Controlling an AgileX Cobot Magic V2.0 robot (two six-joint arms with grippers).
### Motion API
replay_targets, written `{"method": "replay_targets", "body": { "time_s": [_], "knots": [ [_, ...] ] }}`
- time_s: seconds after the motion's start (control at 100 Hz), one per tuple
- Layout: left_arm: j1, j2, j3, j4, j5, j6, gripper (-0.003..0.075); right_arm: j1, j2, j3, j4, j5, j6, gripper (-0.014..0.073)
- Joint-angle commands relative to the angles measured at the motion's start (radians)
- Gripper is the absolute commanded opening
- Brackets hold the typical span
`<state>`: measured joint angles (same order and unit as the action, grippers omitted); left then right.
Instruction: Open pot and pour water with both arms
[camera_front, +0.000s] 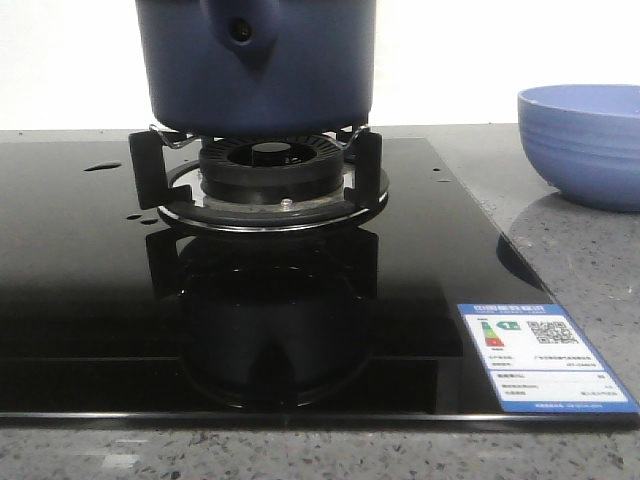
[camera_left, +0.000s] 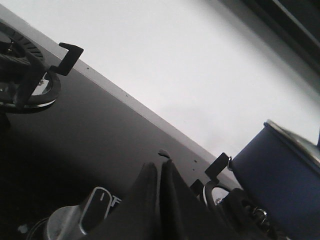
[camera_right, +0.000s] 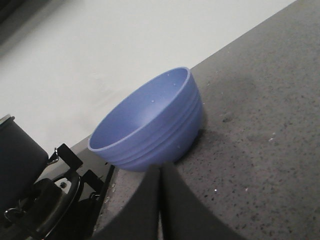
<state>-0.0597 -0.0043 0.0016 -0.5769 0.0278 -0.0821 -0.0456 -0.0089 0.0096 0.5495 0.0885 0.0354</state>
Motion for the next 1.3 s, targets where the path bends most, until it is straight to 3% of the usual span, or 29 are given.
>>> {"method": "replay_targets", "body": {
  "time_s": [0.0,0.17,0.29,0.39,0.48,0.57,0.67,0.75,0.89,0.94,1.0,1.14,1.29],
  "knots": [
    [0.001,-0.027,-0.013,-0.067,-0.080,-0.009,-0.0020,-0.001,-0.014,-0.018,0.025,-0.038,-0.001,-0.0065],
    [0.001,0.013,-0.156,0.011,-0.038,0.008,-0.0019,-0.001,0.009,-0.164,-0.068,0.099,-0.001,-0.0052],
    [0.001,0.130,-0.322,0.157,0.161,0.044,-0.0019,-0.001,0.106,-0.312,-0.222,0.242,-0.002,-0.0052],
    [0.001,0.246,-0.469,0.158,0.302,0.161,-0.0019,-0.001,0.220,-0.431,-0.291,0.360,-0.015,-0.0053],
    [0.001,0.326,-0.578,0.146,0.397,0.225,-0.0019,-0.001,0.327,-0.535,-0.298,0.465,-0.127,-0.0053],
    [0.001,0.395,-0.652,0.103,0.466,0.311,-0.0018,0.017,0.399,-0.585,-0.296,0.477,-0.163,-0.0053],
    [-0.001,0.448,-0.694,-0.034,0.490,0.474,0.0001,0.051,0.442,-0.618,-0.294,0.464,-0.183,-0.0048],
    [-0.014,0.486,-0.710,-0.189,0.488,0.592,0.0097,0.079,0.466,-0.641,-0.294,0.464,-0.204,0.0004],
    [-0.039,0.563,-0.712,-0.480,0.490,0.815,0.0341,0.101,0.495,-0.655,-0.294,0.448,-0.204,0.0300],
    [-0.045,0.591,-0.712,-0.559,0.490,0.887,0.0395,0.101,0.497,-0.655,-0.294,0.441,-0.204,0.0389],
    [-0.052,0.629,-0.714,-0.651,0.508,0.978,0.0405,0.101,0.497,-0.655,-0.294,0.434,-0.204,0.0437],
    [-0.072,0.729,-0.725,-0.812,0.579,1.175,0.0356,0.101,0.497,-0.655,-0.294,0.425,-0.204,0.0436],
    [-0.106,0.849,-0.777,-0.875,0.606,1.326,0.0348,0.101,0.497,-0.655,-0.294,0.416,-0.204,0.0436]
  ]
}}
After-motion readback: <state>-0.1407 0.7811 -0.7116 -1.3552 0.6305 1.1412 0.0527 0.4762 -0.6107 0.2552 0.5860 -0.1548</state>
